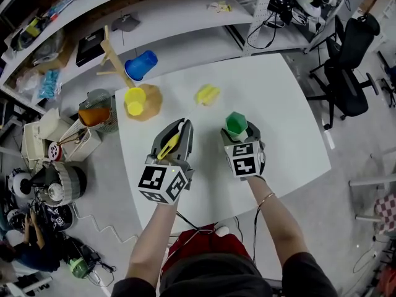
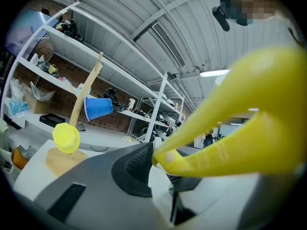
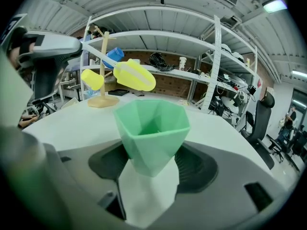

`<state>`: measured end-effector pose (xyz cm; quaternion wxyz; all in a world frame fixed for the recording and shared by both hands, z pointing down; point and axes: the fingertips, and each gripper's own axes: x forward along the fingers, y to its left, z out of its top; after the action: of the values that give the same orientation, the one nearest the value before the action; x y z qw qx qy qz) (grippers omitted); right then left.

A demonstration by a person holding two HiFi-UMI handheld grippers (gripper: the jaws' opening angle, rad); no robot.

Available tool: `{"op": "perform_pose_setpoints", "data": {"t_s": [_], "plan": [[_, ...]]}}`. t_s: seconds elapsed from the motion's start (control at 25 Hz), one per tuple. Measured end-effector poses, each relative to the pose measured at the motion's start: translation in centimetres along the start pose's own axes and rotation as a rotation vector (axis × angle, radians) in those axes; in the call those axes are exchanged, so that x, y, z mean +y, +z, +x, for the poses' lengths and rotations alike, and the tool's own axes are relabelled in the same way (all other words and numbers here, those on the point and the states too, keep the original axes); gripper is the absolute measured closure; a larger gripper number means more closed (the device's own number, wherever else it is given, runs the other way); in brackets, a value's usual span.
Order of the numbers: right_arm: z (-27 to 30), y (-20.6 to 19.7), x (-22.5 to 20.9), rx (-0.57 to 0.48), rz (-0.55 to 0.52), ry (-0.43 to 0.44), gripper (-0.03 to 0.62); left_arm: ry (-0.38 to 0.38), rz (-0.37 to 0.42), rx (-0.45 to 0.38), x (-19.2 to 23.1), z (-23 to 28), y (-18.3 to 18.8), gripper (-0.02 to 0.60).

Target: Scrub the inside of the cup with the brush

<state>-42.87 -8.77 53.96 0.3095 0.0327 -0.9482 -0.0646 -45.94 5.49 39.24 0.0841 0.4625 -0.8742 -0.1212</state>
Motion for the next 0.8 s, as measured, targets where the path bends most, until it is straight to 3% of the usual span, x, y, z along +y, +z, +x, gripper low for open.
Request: {"op": "perform_pose_setpoints", "data": {"t_s": [0.8], "plan": [[3.2, 0.0, -0.3, 0.046, 0.050, 0.027, 0.286, 0.005, -0.040, 0.015, 1.7, 1.1, -0.6, 0.537]]}}
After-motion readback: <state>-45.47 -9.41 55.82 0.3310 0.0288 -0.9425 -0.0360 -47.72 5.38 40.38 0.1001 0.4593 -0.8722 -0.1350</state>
